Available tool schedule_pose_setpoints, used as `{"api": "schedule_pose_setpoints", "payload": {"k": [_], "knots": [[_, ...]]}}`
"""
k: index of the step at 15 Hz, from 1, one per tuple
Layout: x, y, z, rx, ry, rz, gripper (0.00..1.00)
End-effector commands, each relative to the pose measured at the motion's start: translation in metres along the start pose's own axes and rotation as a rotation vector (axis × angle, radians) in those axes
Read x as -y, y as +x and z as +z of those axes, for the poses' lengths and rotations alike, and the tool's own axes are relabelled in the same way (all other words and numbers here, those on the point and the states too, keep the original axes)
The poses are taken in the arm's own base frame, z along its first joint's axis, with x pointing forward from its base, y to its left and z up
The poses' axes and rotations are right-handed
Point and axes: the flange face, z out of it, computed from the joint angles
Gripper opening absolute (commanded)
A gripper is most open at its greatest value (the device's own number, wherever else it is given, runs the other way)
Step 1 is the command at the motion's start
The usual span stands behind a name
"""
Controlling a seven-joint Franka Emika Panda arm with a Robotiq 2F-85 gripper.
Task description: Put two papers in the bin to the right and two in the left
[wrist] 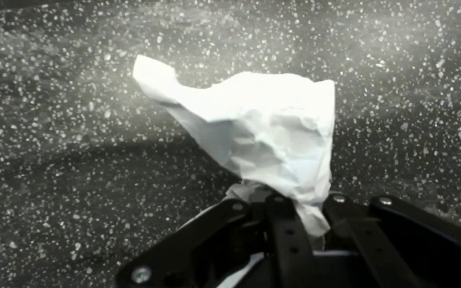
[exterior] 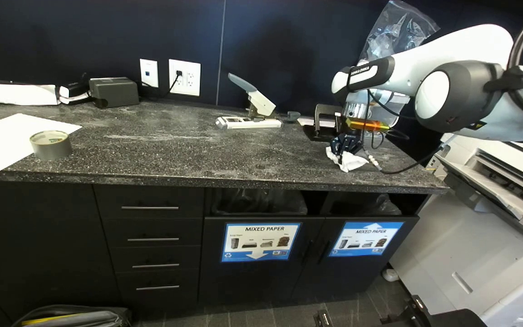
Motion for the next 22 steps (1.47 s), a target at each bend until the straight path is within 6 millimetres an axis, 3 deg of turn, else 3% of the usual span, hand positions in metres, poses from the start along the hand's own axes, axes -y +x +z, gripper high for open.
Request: {"api": "schedule_pose_setpoints", "payload": {"k": [1, 11, 16, 22], "knots": [[-0.009, -0.024, -0.004, 0.001, -0.007, -0.064, 0.07], [-0.031, -0.086, 0.003, -0.056, 0.011, -0.206, 0.07], [-0.041, -0.136, 0.015, -0.059, 0.029, -0.223, 0.07], [-0.051, -0.212, 0.03, -0.051, 0.046, -0.249, 0.07]]}}
